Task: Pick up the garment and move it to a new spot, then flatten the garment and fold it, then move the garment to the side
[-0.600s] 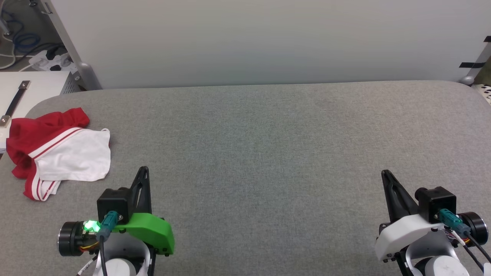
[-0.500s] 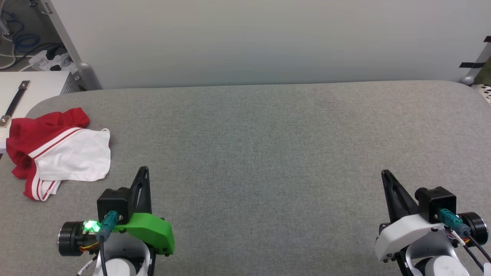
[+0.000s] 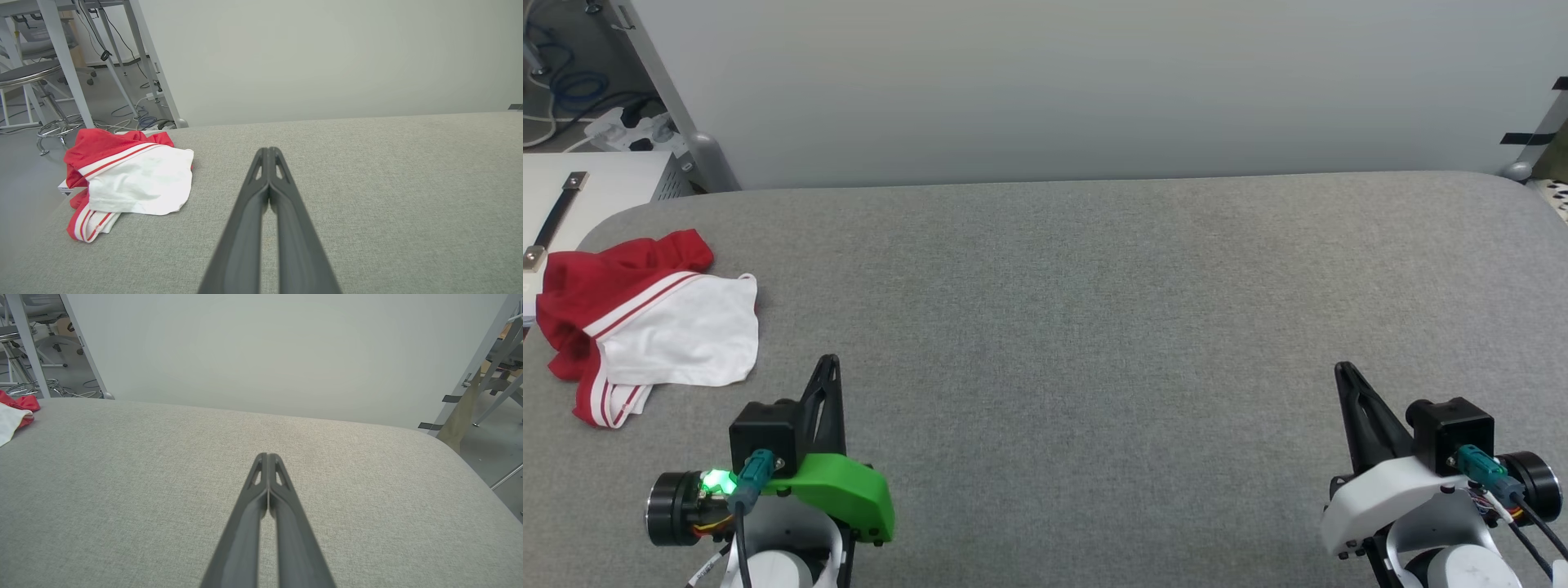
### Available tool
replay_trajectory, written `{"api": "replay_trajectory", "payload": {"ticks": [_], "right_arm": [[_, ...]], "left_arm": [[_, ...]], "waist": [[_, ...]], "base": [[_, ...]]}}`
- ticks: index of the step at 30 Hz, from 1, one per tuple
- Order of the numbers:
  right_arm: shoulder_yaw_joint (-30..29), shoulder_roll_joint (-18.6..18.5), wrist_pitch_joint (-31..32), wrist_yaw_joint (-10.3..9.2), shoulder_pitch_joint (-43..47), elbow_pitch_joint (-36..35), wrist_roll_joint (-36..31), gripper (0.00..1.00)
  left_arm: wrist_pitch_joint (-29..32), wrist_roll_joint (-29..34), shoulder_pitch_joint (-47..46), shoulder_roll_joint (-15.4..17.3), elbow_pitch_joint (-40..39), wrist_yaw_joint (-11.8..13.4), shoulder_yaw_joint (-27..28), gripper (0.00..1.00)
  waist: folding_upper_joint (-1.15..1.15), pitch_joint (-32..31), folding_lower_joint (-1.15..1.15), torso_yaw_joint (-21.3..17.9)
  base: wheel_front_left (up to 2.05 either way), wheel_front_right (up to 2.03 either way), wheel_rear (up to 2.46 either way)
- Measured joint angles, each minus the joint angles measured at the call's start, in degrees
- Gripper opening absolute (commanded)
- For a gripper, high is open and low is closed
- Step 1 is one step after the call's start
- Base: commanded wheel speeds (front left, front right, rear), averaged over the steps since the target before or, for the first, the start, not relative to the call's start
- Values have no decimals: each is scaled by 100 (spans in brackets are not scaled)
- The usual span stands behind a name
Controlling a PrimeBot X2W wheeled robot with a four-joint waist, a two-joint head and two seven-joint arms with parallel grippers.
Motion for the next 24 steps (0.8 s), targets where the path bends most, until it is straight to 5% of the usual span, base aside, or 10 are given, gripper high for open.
{"api": "replay_trajectory", "payload": {"ticks": [1,2,24], "right_arm": [[0,0,0,0,0,0,0,0],[0,0,0,0,0,0,1,100],[-71,0,-164,0,0,64,126,100]], "left_arm": [[0,0,0,0,0,0,0,0],[0,0,-1,1,0,-1,1,100],[-178,-152,-3,3,111,-1,-22,100]], "waist": [[0,0,0,0],[0,0,0,0],[0,20,0,5]], "base": [[0,0,0],[0,0,0],[0,0,0]]}}
